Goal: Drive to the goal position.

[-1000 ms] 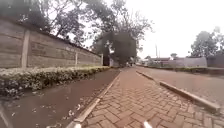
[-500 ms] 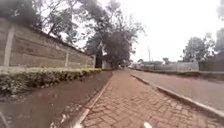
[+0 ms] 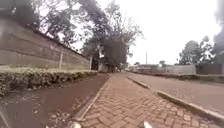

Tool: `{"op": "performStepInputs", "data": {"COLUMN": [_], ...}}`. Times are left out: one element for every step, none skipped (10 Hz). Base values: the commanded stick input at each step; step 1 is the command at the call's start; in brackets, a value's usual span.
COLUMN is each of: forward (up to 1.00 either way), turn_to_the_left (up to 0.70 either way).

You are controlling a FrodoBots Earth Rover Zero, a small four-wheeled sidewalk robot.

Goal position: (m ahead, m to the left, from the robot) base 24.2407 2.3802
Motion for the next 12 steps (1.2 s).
{"op": "performStepInputs", "data": {"forward": [0.70, 0.70, 0.70, 0.70, 0.70, 0.70, 0.70, 0.70, 0.70, 0.70, 0.70, 0.70], "turn_to_the_left": [0.00, 0.00, -0.35, -0.35, -0.35, -0.35, -0.32, -0.25, -0.17, -0.10, -0.02, 0.00]}}
